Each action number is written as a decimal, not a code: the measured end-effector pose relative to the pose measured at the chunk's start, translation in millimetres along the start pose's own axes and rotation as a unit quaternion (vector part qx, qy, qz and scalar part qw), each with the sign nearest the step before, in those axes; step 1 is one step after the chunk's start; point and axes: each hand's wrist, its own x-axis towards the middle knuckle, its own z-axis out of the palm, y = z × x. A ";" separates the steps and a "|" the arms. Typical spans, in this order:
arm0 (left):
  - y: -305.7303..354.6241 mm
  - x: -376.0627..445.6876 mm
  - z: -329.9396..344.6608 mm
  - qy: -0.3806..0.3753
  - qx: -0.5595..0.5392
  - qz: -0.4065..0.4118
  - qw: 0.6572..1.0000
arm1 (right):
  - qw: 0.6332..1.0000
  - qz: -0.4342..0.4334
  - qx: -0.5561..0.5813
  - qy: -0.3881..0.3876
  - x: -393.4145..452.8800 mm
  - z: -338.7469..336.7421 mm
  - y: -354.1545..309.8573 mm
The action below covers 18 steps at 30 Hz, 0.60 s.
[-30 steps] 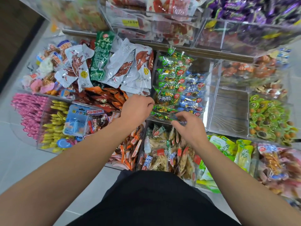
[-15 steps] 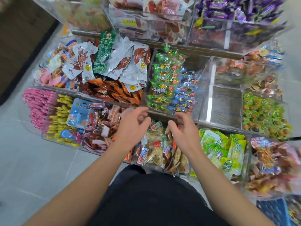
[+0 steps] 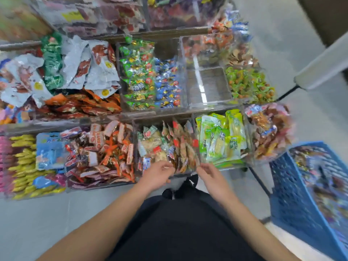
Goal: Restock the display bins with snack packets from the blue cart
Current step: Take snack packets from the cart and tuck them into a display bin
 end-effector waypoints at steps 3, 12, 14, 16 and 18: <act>-2.3 -3.4 22.9 -0.047 0.061 0.017 0.997 | 0.995 0.044 0.071 0.061 -27.5 -0.9 38.7; -6.0 -30.4 94.9 -0.164 0.156 0.014 0.974 | 0.950 0.143 0.203 0.191 -124.4 -8.9 138.8; -5.4 -33.3 114.9 -0.183 0.215 0.035 0.959 | 0.935 0.158 0.236 0.213 -140.3 -14.4 156.8; -3.3 -34.3 138.5 -0.196 0.283 0.062 0.937 | 0.918 0.173 0.264 0.239 -154.4 -21.3 174.3; 0.8 -33.2 166.2 -0.210 0.311 0.060 0.925 | 0.903 0.183 0.287 0.263 -166.0 -31.9 189.8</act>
